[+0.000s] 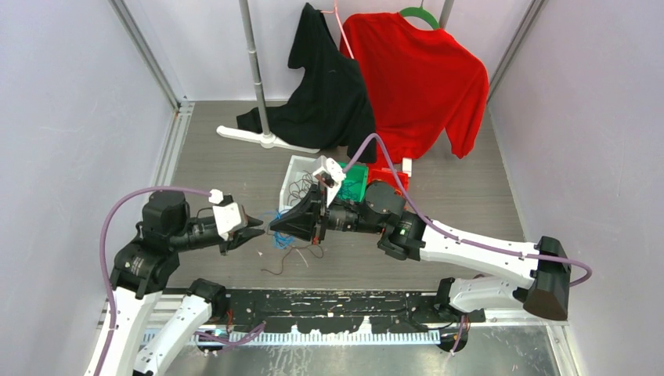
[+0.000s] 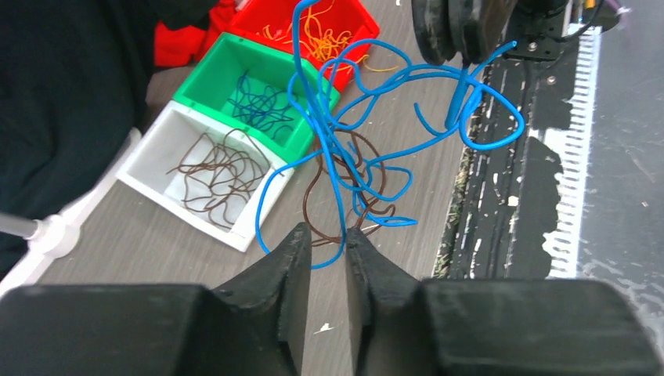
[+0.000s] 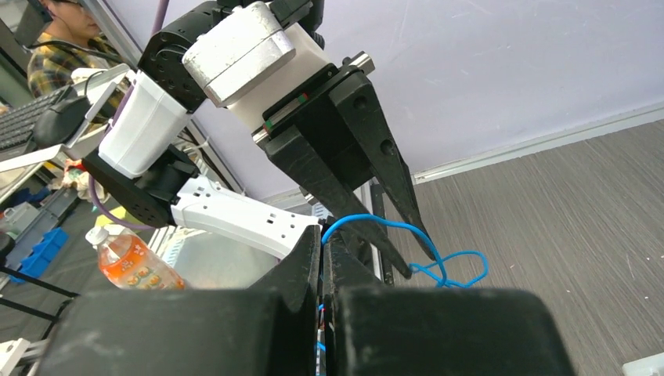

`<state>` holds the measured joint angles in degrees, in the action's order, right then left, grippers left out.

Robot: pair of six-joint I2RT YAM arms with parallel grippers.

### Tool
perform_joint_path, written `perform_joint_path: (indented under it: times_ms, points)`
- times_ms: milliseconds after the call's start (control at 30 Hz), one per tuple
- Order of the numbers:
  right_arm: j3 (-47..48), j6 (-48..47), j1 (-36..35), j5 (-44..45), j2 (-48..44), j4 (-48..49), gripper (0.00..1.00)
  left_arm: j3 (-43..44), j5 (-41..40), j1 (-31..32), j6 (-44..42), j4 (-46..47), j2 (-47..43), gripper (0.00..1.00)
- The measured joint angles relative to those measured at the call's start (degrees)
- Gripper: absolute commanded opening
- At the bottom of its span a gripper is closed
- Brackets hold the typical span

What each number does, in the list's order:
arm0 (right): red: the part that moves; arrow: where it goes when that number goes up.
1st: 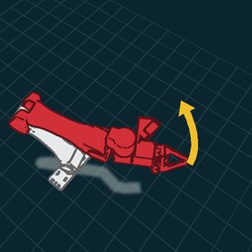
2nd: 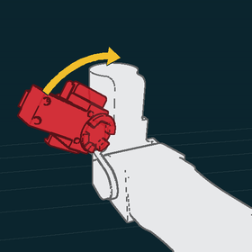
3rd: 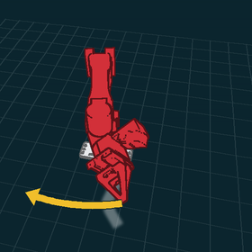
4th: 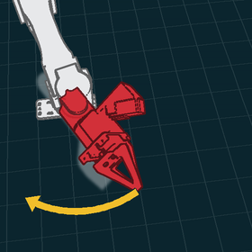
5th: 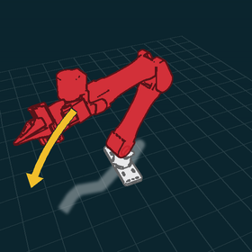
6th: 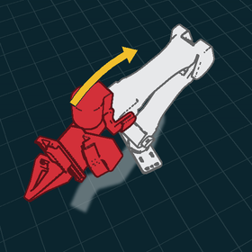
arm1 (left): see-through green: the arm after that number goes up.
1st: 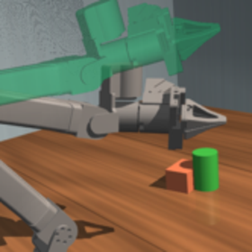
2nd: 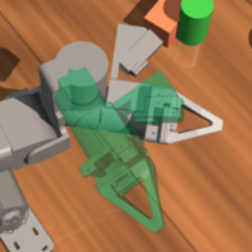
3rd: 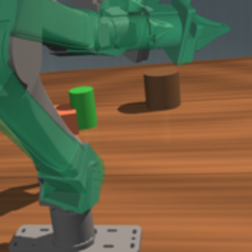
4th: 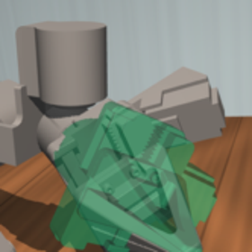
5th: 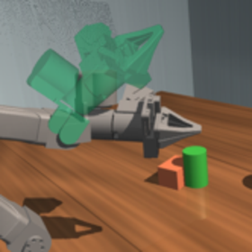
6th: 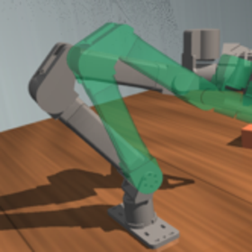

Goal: Untangle the cables

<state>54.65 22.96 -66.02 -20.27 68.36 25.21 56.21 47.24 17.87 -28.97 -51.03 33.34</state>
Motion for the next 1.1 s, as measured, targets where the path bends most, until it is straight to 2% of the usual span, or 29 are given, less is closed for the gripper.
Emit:
perform_joint_path:
  times_ms: [100, 167, 200, 267, 333, 433, 500, 633, 833, 933, 1100]
  points:
    - [0.0, 0.0, 0.0, 0.0, -0.5, -0.6, 0.01, 0.0, -1.3, 0.0, 0.5, 0.3, -1.0, 0.09]
    - [0.0, -0.1, 0.0, 0.2, -1.3, -1.4, 0.01, 0.0, -1.4, 0.0, 1.5, 0.5, -1.5, 0.10]
    - [0.0, -0.1, 0.0, 0.3, -1.8, -1.7, 0.01, 0.1, -1.4, 0.0, 2.1, 0.6, -1.7, 0.17]
    - [-0.1, -0.3, 0.0, 0.7, -3.2, -2.3, 0.01, 0.7, -1.4, 0.0, 3.6, 0.6, -1.6, 0.39]
    - [-0.2, -0.3, 0.0, 0.9, -4.3, -2.5, 0.01, 1.4, -1.1, 0.0, 5.3, 0.7, -1.6, 0.56]
    - [-0.2, -0.3, 0.0, 1.0, -4.7, -2.5, 0.01, 2.4, 0.8, 0.0, 8.5, 1.0, -1.6, 0.73]
    - [-0.2, -0.2, 0.0, 1.0, -4.5, -2.5, 0.01, 2.9, 3.0, 0.0, 10.7, 1.1, -1.3, 0.79]
    - [-0.2, 0.4, 0.0, 0.9, -3.3, -2.5, 0.01, 3.0, 6.8, 0.0, 13.6, 1.7, -0.4, 0.80]
    - [-0.2, 1.2, 0.0, 0.9, -1.7, -2.6, 0.01, 3.1, 9.8, 0.0, 15.3, 2.4, 1.9, 0.74]
    - [-0.1, 1.2, 0.0, 0.9, -1.7, -2.6, 0.01, 3.1, 8.8, 0.0, 14.8, 2.4, 2.2, 0.68]
    - [0.5, 1.3, 0.0, 0.9, -1.1, -2.5, 0.01, 2.7, 4.2, 0.0, 12.4, 2.5, 2.0, 0.67]
